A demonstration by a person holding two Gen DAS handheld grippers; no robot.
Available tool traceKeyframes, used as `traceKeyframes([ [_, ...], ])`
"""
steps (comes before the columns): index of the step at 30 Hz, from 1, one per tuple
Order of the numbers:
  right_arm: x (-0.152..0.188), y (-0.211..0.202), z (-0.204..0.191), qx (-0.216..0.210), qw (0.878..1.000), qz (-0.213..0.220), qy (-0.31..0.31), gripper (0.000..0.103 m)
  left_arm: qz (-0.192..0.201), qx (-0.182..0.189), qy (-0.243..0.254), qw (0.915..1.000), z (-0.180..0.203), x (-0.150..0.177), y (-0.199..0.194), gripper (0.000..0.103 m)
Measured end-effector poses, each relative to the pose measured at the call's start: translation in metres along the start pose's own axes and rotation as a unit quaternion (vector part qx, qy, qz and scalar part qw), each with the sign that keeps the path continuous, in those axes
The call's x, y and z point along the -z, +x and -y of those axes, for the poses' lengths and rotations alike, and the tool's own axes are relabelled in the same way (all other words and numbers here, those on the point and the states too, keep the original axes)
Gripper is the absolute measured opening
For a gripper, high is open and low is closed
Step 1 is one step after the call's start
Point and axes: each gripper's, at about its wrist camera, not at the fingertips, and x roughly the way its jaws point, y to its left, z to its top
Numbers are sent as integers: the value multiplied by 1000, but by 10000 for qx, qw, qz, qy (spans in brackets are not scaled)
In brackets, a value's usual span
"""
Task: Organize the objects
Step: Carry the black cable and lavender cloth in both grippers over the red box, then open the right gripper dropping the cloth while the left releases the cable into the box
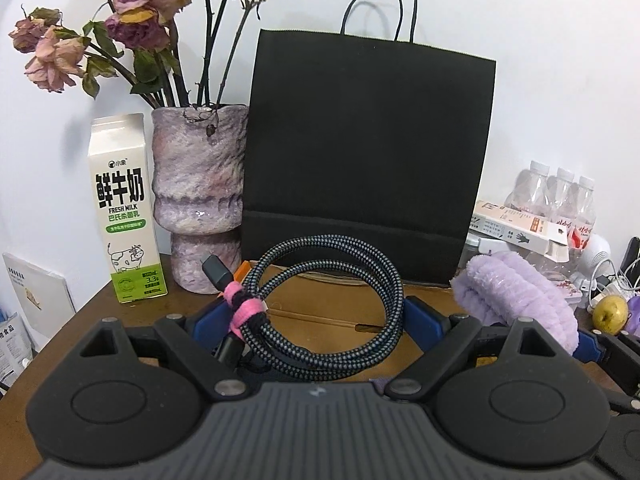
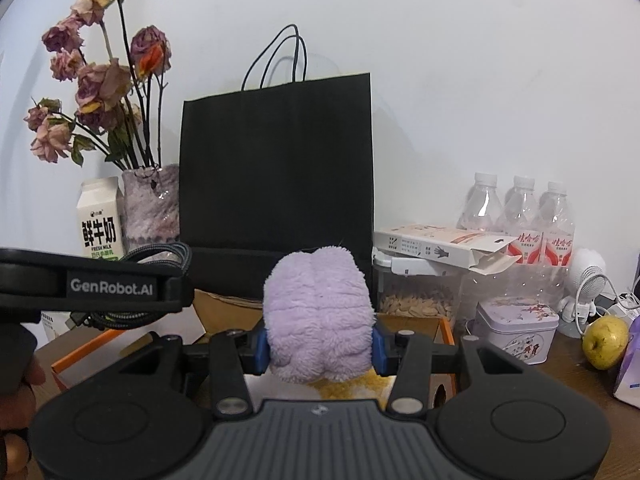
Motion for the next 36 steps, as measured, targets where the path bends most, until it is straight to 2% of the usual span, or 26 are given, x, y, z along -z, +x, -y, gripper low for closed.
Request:
traceKeyframes([
  [13,2,14,5,23,9997,-238,6,46,-134,31,74,9999,-2,0,17,92],
  [17,4,16,7,95,9994,-333,70,51,-198,60,30,9998,-3,0,19,95],
  [19,4,16,9,135,9993,-339,126,67,-176,64,10,9998,-3,1,19,103],
  [20,4,16,9,166,9992,-333,155,87,-145,56,1,9999,-3,1,19,103],
  [21,4,16,10,189,9992,-312,190,101,-148,58,-2,9999,-4,0,19,103],
  [22,4,16,11,193,9992,-286,226,103,-153,76,-12,9999,-4,0,19,103],
  [36,2,13,8,189,9990,-354,196,103,-241,16,-65,9997,-5,2,21,103],
])
